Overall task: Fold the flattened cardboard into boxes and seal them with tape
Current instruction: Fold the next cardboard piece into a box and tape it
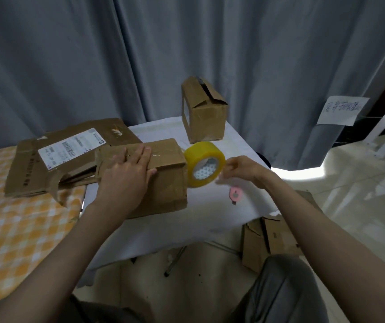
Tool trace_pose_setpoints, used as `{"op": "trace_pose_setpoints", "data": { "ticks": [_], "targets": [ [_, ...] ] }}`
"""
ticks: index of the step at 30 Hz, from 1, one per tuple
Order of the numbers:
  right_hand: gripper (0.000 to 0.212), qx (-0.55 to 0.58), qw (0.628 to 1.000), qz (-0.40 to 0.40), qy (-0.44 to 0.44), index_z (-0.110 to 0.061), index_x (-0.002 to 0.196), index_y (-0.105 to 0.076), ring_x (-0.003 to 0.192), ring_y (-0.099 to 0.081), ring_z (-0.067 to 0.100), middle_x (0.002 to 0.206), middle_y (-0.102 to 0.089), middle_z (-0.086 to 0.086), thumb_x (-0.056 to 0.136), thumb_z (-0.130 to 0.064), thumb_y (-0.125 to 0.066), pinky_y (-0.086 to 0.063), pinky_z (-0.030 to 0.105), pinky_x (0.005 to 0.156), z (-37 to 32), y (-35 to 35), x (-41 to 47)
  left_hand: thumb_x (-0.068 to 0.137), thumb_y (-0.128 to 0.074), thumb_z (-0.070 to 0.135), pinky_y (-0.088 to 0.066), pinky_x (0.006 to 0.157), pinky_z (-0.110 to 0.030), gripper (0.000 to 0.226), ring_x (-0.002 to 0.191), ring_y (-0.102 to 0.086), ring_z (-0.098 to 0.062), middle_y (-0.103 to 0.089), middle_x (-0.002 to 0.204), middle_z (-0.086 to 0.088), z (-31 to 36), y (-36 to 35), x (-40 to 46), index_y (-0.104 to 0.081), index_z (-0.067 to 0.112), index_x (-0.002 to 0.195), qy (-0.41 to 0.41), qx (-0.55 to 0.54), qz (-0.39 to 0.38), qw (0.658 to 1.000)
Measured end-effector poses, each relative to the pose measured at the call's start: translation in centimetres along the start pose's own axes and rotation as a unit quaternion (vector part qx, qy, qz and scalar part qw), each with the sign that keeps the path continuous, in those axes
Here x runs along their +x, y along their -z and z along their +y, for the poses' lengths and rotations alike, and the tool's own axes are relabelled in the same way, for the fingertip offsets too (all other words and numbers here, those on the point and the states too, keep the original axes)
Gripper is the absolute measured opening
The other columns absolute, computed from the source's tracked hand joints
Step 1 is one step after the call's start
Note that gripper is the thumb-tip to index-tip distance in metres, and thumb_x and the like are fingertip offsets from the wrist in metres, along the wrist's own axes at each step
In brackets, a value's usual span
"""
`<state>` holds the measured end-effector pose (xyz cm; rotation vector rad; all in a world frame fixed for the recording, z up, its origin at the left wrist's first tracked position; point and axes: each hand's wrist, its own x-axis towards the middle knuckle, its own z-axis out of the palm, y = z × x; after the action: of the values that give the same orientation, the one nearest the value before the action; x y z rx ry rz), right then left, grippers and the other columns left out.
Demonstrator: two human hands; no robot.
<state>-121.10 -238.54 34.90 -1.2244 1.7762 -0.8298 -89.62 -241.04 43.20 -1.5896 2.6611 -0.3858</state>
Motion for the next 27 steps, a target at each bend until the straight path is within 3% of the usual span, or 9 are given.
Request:
{"op": "trace_pose_setpoints", "data": {
  "ticks": [4,7,10,12,15,17,21,24,27],
  "targets": [
    [0.033,-0.243,0.97,-0.022,0.009,-0.018,0.112,-0.075,0.094,-0.059,0.013,0.103,-0.066,-0.001,0.08,-0.013,-0.079,-0.041,0.015,0.069,2.3,0.0,-1.0,0.099,-0.021,0.063,-0.043,0.102,-0.05,0.069,0.14,-0.039,-0.033,-0.034,0.158,-0.004,0.5,1.4,0.3,-0.025,0.023,0.155,0.02,-0.025,-0.019,0.999],
    [0.018,-0.257,0.965,0.019,0.045,-0.019,0.092,-0.076,0.086,-0.059,0.014,0.091,-0.066,-0.002,0.076,-0.012,-0.081,-0.041,0.018,0.064,3.1,-1.0,-1.8,0.1,-0.024,0.06,-0.049,0.081,-0.042,0.058,0.111,-0.057,-0.028,-0.056,0.13,-0.006,0.6,2.1,1.9,-0.053,0.019,0.129,-0.008,-0.081,0.052,0.995],
    [0.018,-0.233,0.972,0.009,0.026,-0.015,0.086,-0.072,0.083,-0.061,0.015,0.089,-0.067,0.0,0.072,-0.015,-0.084,-0.043,0.019,0.061,3.5,-1.0,-2.4,0.101,-0.04,0.049,-0.049,0.076,-0.035,0.035,0.094,-0.056,-0.02,-0.056,0.11,-0.003,0.7,2.3,4.7,-0.055,0.018,0.107,-0.093,-0.127,0.09,0.983],
    [0.016,-0.218,0.976,-0.003,0.015,-0.014,0.087,-0.073,0.08,-0.063,0.016,0.091,-0.068,0.001,0.076,-0.016,-0.084,-0.045,0.017,0.058,3.6,-0.6,-2.9,0.1,-0.046,0.044,-0.049,0.081,-0.035,0.026,0.097,-0.055,-0.021,-0.059,0.114,-0.004,0.5,2.7,6.4,-0.054,0.021,0.11,-0.133,-0.103,0.057,0.984],
    [0.009,-0.154,0.987,0.034,0.04,-0.015,0.077,-0.073,0.075,-0.067,0.017,0.082,-0.07,-0.001,0.083,-0.01,-0.078,-0.05,0.013,0.055,2.6,0.0,-3.9,0.103,-0.039,0.037,-0.043,0.095,-0.037,0.041,0.111,-0.05,-0.023,-0.051,0.14,-0.001,-0.3,2.6,8.2,-0.043,0.033,0.144,-0.182,-0.026,-0.03,0.982],
    [0.006,-0.064,0.99,0.098,0.072,-0.011,0.082,-0.071,0.073,-0.067,0.016,0.082,-0.07,0.003,0.085,-0.014,-0.076,-0.054,0.018,0.056,0.8,0.0,-4.2,0.102,-0.038,0.036,-0.042,0.093,-0.034,0.044,0.106,-0.047,-0.018,-0.052,0.138,0.001,-0.9,2.6,8.8,-0.044,0.035,0.145,-0.209,0.001,-0.052,0.977],
    [0.019,0.087,0.963,0.213,0.138,-0.005,0.092,-0.062,0.053,-0.062,0.016,0.07,-0.065,0.009,0.089,-0.021,-0.072,-0.053,0.029,0.048,-3.2,-1.4,-3.5,0.094,-0.055,0.034,-0.041,0.09,-0.028,0.029,0.101,-0.048,-0.007,-0.058,0.131,0.006,-1.0,3.0,10.0,-0.066,0.026,0.12,-0.23,-0.112,-0.054,0.965],
    [0.019,0.178,0.948,0.21,0.158,-0.001,0.094,-0.06,0.047,-0.061,0.011,0.065,-0.062,0.007,0.09,-0.017,-0.071,-0.05,0.026,0.046,-5.8,-3.4,-2.6,0.093,-0.058,0.038,-0.044,0.076,-0.028,0.016,0.086,-0.056,-0.001,-0.067,0.115,0.012,-0.6,3.1,11.1,-0.065,0.027,0.085,-0.232,-0.148,-0.05,0.96],
    [0.017,0.256,0.935,0.189,0.157,-0.004,0.098,-0.059,0.059,-0.07,0.018,0.082,-0.066,0.012,0.092,-0.016,-0.069,-0.059,0.032,0.056,-6.9,-5.4,-1.6,0.094,-0.058,0.043,-0.046,0.068,-0.03,0.029,0.077,-0.058,-0.005,-0.065,0.087,0.011,-0.3,3.5,12.1,-0.061,0.023,0.074,-0.23,-0.17,-0.054,0.957]
  ]
}}
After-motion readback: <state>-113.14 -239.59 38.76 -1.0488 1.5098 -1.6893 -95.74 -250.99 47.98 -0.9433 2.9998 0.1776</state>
